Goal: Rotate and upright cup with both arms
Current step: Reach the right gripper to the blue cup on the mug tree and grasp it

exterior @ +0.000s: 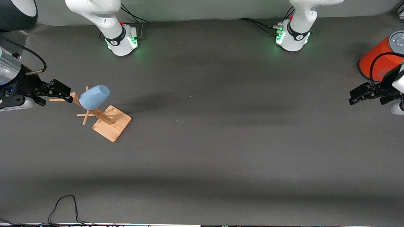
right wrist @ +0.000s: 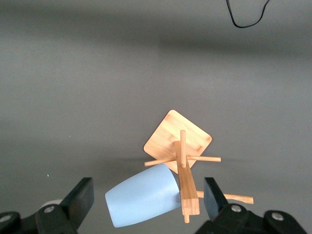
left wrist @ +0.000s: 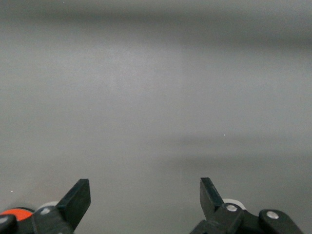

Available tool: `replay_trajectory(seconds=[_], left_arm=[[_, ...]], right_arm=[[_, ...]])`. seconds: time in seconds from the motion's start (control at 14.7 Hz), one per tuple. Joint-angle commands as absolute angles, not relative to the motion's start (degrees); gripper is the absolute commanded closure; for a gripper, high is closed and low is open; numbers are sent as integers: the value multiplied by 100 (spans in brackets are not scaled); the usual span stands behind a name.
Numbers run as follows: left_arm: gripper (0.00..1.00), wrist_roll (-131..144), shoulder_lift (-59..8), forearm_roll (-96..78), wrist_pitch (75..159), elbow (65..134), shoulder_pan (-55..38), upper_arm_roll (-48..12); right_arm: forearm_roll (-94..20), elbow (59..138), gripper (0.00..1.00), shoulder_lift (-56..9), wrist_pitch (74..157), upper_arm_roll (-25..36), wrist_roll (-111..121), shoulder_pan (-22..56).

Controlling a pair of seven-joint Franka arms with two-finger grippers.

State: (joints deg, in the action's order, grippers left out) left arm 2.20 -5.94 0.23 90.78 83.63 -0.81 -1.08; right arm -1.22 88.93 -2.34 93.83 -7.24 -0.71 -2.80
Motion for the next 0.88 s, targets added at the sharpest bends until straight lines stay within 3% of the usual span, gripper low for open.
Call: replay_trajectory(seconds=[0.0, 0.34, 0.81], left_arm=[[0, 176, -475, 35, 9115, 8481, -70, -97], [0, 176, -475, 35, 9114, 8481, -70, -97], [0, 176, -483, 35, 9123, 8473, -70, -97]], right_arm=[[-26, 8675, 0, -352, 9220, -765, 70, -308], [-114, 8648, 0, -378, 9202, -765, -287, -290], [-1354, 9192, 0, -176, 8631, -536, -4865, -273]])
